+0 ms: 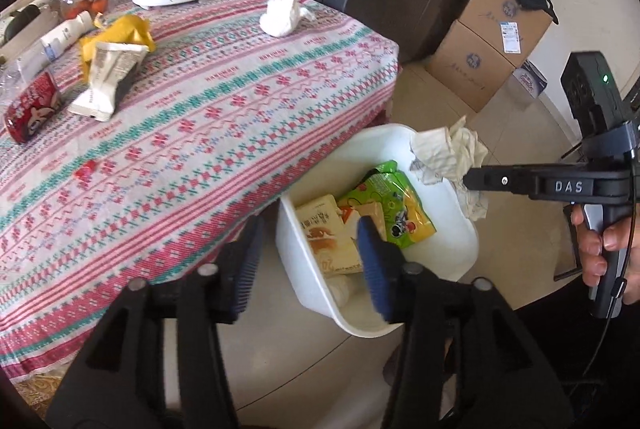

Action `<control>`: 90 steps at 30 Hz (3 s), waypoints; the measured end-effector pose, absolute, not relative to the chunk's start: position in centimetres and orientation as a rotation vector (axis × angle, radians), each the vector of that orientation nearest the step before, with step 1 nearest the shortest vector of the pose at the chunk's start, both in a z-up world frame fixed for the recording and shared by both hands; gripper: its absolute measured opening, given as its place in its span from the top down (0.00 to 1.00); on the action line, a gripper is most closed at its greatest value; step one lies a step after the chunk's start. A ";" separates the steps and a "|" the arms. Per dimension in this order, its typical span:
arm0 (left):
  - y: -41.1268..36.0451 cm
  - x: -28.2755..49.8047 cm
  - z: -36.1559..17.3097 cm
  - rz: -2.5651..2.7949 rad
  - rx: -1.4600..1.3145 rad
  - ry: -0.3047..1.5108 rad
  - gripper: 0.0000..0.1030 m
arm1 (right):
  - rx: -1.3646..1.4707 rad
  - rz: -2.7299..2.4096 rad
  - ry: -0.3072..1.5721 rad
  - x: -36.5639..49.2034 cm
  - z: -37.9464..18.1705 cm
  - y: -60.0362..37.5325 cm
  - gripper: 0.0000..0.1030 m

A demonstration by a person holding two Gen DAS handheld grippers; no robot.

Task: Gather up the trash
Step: 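Drop the tissue into the white bin with the right gripper while the left drops the pouch, then move both grippers back toward the table, then grasp the white snack wrapper with the left gripper while the right grasps the tissue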

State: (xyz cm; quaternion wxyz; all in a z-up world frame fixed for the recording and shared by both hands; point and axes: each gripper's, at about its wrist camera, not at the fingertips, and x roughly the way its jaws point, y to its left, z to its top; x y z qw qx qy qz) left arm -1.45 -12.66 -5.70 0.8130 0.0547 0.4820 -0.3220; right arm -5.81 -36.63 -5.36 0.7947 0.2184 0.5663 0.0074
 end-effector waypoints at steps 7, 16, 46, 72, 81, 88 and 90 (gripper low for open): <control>-10.7 0.2 -4.7 -0.615 0.088 1.014 0.28 | 0.474 0.021 1.262 -5.3 -6.5 -36.2 0.71; -5.7 3.9 -3.2 -0.481 0.008 1.002 0.22 | 0.494 0.001 1.258 -3.9 -5.2 -35.6 0.36; -7.7 19.6 -9.9 -0.255 0.160 1.044 0.39 | 0.513 0.022 1.273 9.3 -3.8 -33.2 0.30; -4.4 17.9 -6.5 -0.283 -0.136 1.068 1.00 | 0.572 -0.109 1.195 13.7 -4.9 -37.5 0.30; -6.4 18.8 -6.7 -0.347 0.092 0.987 0.21 | 0.683 -0.099 1.102 17.3 -7.3 -38.5 0.30; -9.4 20.5 -9.1 -0.389 0.221 0.960 0.32 | 0.714 -0.123 1.119 19.0 -8.4 -38.7 0.30; -9.9 20.8 -9.6 -0.395 0.230 0.973 0.47 | 0.703 -0.116 1.107 19.5 -8.3 -38.7 0.30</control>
